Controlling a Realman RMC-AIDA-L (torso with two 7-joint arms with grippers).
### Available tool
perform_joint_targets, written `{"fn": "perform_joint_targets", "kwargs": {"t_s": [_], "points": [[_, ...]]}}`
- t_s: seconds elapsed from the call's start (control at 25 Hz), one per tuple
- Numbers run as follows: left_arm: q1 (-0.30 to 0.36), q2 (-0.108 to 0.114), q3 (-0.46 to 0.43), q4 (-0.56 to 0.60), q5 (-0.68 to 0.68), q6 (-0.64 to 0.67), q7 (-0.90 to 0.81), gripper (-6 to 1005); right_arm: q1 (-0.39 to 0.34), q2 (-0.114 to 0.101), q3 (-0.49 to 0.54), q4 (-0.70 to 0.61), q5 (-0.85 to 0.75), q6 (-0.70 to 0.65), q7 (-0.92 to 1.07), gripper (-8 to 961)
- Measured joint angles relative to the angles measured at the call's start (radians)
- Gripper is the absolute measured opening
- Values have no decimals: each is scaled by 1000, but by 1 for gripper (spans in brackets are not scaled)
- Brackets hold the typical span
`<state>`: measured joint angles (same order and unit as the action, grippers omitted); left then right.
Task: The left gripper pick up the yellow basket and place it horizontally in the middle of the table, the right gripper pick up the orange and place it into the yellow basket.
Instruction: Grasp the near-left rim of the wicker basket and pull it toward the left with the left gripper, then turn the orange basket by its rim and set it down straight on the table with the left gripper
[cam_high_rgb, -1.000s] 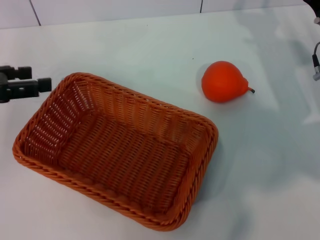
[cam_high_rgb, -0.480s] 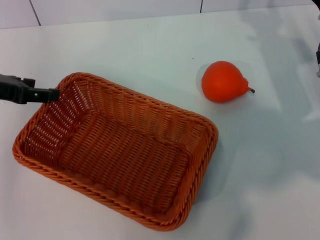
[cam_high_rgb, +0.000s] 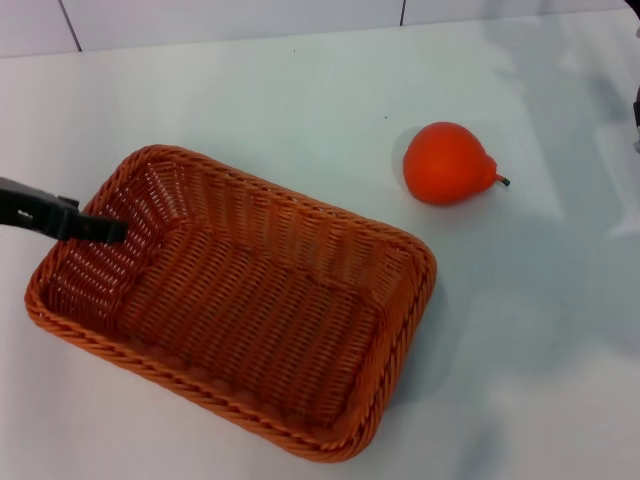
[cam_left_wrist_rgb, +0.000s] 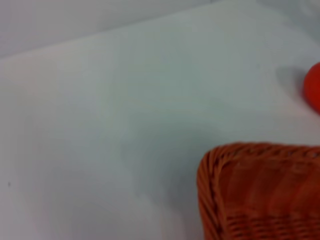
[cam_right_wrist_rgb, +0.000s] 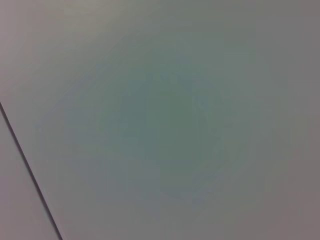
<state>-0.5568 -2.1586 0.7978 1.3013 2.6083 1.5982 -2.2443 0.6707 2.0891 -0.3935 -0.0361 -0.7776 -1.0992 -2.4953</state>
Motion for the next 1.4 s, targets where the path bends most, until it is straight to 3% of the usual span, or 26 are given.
{"fn": "perform_joint_targets", "kwargs": {"t_s": [0.36, 0.84, 1.04, 1.28, 1.4], "points": [[-40, -2, 35, -67, 94, -28, -35, 775, 1, 0, 7, -10, 0, 29, -2, 766], [-47, -1, 38, -61, 91, -15, -35, 581, -1, -1, 18, -11, 0, 44, -4, 766], [-49, -2, 38, -60, 80, -2, -32, 353, 0, -1, 20, -12, 0, 47, -5, 766], [-49, 4, -58, -58, -16, 4, -34, 162, 2, -1, 21, -12, 0, 62, -5, 766], [-51, 8, -149, -59, -63, 6, -43, 161, 2, -1, 21, -19, 0, 65, 0, 765]]}}
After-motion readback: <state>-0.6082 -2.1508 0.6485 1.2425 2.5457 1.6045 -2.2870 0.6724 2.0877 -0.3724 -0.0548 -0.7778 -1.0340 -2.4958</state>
